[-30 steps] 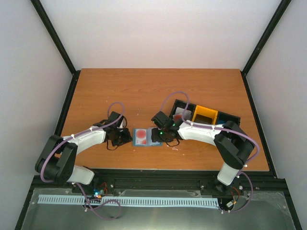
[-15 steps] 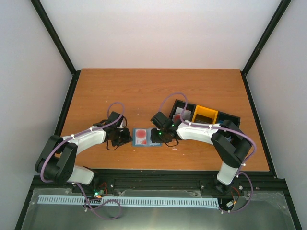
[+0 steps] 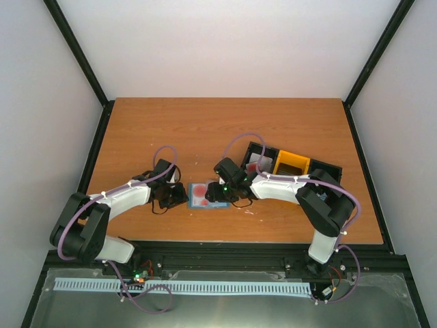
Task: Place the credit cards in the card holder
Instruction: Turn over the card slot in the card holder.
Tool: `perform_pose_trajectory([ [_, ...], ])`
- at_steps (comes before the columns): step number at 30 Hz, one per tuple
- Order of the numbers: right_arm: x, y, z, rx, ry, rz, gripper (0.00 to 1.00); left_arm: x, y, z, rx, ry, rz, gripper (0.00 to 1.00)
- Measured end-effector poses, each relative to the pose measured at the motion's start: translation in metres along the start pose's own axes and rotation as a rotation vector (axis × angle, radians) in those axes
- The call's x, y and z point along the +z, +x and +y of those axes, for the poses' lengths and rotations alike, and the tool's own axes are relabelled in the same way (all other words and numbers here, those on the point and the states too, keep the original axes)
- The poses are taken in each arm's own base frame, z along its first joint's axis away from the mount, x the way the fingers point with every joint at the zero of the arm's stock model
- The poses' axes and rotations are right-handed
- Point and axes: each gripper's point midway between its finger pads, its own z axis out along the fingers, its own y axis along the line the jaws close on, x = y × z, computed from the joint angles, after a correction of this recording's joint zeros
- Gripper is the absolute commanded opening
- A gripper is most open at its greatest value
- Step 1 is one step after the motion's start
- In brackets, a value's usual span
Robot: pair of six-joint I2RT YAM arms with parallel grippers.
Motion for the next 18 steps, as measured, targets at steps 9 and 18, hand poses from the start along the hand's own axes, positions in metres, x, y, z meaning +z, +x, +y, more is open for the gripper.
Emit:
perform_pose_trajectory([
  [9, 0.006, -0.006, 0.041, -0.036, -0.223, 0.014, 0.59, 0.0, 0.0, 0.0, 0.0, -0.001, -0.001, 0.3],
  [18, 0.006, -0.008, 0.062, -0.066, -0.339, 0.021, 0.6, -0.003, 0.0, 0.006, -0.014, -0.031, -0.012, 0.3],
])
